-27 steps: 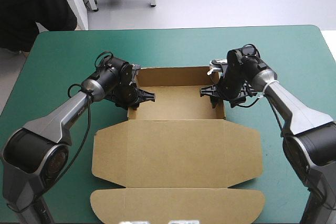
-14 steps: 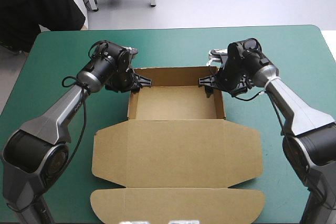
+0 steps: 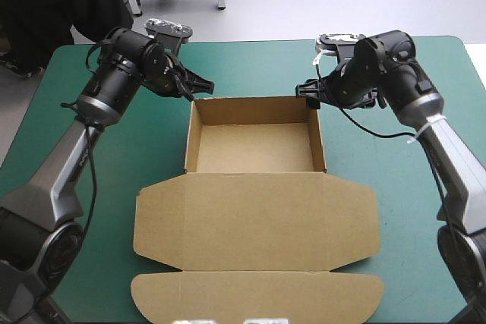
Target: Fold the box
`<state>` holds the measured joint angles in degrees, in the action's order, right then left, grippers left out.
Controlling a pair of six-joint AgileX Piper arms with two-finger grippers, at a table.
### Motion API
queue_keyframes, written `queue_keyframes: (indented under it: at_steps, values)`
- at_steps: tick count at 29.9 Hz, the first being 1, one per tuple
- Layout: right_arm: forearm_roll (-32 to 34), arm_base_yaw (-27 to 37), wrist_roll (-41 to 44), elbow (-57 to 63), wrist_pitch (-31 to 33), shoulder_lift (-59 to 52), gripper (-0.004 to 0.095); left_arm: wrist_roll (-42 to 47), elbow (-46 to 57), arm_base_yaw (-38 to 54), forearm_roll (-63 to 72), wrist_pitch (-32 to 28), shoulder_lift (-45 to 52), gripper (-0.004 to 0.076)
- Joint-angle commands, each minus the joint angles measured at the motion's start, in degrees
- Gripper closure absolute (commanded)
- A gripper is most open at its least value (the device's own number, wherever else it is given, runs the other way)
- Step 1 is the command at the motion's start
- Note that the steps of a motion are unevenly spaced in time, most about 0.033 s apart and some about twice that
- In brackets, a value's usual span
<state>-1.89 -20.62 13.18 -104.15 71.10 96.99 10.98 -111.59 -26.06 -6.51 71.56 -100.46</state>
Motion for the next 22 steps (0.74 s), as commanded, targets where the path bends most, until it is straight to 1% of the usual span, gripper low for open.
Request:
queue_keyframes:
  at_steps: [1, 7, 13, 16, 19, 22]
  values:
    - [0.46, 0.29, 0.03, 1.03, 0.70, -5.78, 0.0167, -0.35, 0.25, -0.07, -0.50, 2.11, 8.62, 0.0734]
    - [0.34, 0.29, -0.09, 4.24, 0.70, -7.30, 0.0167, -1.29, 10.56, -0.07, 3.87, 2.01, 21.98, 0.0734]
    - [-0.91, 0.29, 0.14, 4.34, 0.25, -5.83, 0.0167, -2.10, 23.75, -0.07, 2.89, 2.01, 36.55, 0.0734]
    - [-0.79, 0.29, 0.14, 4.34, -1.32, -4.62, 0.0167, -2.10, 30.67, -0.07, 2.02, 2.01, 43.20, 0.0734]
    - [-0.79, 0.29, 0.14, 4.34, -1.41, -2.72, 0.0167, -1.98, 36.73, -0.07, 2.02, 1.75, 49.09, 0.0734]
    - [-1.42, 0.29, 0.14, 4.34, -1.41, -0.40, 0.0167, -1.42, 42.04, -0.07, 2.02, 0.15, 54.34, 0.0734]
